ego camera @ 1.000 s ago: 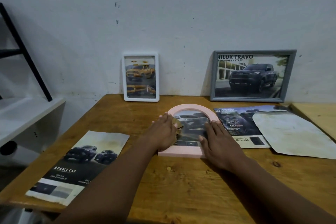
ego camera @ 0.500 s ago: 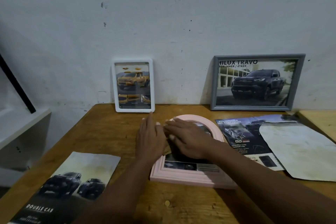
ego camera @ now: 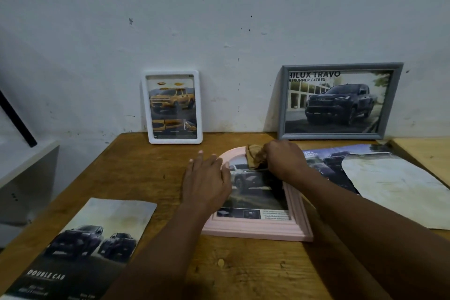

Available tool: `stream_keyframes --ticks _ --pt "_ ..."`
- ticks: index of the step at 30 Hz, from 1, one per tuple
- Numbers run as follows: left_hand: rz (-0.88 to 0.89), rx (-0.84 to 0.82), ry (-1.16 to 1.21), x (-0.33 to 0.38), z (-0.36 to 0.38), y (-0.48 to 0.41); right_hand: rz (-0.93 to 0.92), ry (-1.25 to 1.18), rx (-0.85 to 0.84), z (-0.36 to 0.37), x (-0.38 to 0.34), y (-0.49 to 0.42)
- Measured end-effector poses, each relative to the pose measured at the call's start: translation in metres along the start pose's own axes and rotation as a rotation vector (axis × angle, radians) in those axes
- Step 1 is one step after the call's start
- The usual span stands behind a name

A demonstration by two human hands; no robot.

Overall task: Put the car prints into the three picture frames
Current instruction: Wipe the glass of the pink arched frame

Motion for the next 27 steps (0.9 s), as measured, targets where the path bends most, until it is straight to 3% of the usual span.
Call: stream_keyframes --ticks 7,10,14,16,21,27 --pt "-0.003 -0.080 -0.068 0.004 -0.002 -0.001 0.073 -0.299 -0.070 -0.059 0.051 0.046" --pt "-0.004 -0.120 -0.061 0.008 -0.006 0.000 -0.028 -0.162 -0.153 -0.084 0.067 0.088" --pt "-0.043 -0.242 -0.007 0.010 -0.011 0.010 -0.054 0.077 -0.456 -0.081 0.072 0.146" --pt "-0.075 -0.266 0.015 0.008 -0.014 0.016 -0.036 0.126 -0.527 -0.078 0.070 0.154" --pt "-0.145 -0.273 0.033 0.009 -0.030 0.023 0.121 -0.171 -0.357 -0.067 0.048 0.110" --pt "-0.171 -0.256 0.291 0.019 -0.033 0.030 0.265 -0.375 -0.380 -0.044 0.010 0.091"
Point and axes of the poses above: each hand's wrist, its own y-axis away from the middle knuckle, its own z-axis out of the palm, x = y × z, the point moved 4 cm from there along -y, towards the middle knuckle, and after that the axes turned 6 degrees about z, right-handed, at the moved point
